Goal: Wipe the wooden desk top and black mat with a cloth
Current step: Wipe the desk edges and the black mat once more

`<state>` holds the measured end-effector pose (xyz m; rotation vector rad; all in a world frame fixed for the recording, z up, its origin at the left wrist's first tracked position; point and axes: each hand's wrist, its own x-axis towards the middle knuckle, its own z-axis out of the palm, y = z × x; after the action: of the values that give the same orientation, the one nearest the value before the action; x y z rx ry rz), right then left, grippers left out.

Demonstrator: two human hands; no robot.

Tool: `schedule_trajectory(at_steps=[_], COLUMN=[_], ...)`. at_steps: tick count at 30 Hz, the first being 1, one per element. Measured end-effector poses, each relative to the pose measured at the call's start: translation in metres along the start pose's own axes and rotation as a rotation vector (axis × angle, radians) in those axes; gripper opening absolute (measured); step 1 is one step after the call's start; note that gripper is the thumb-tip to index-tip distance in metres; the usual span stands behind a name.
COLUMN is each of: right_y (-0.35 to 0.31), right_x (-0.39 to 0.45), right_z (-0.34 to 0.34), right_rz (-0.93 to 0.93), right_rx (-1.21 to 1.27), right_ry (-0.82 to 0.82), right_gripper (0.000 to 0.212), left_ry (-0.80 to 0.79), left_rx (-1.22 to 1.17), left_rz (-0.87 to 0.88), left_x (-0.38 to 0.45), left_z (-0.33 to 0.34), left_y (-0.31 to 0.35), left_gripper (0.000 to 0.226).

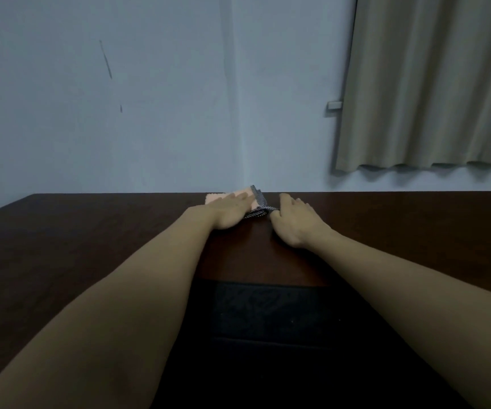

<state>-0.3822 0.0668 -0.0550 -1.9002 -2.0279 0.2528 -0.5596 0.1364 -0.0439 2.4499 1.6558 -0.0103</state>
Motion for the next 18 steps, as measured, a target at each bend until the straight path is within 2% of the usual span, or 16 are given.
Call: schedule_trajectory(at_steps=[6,13,18], right_y=[-0.003,-0.001,0.000], right_x=[-0.009,-0.003,0.002], right_z=[-0.007,-0.003,0.002], right_rz=[0.020,-0.068,-0.078], right_rx=[0.013,-0.040,-0.084], right_ry=[-0.028,-0.068,-0.080], right_gripper=[0.051,0.055,0.054], left_ry=[0.031,0.071,0.053], left_rx=[0.015,0.070,0.131], left_rz=[-0.140,-0.330,-0.203], left_x=[0.006,-0.049,-0.055], left_z=[-0.004,-0.010,-0.003], left_y=[-0.036,-0.120,-0.092], left_gripper=[0.055,0.053,0.053])
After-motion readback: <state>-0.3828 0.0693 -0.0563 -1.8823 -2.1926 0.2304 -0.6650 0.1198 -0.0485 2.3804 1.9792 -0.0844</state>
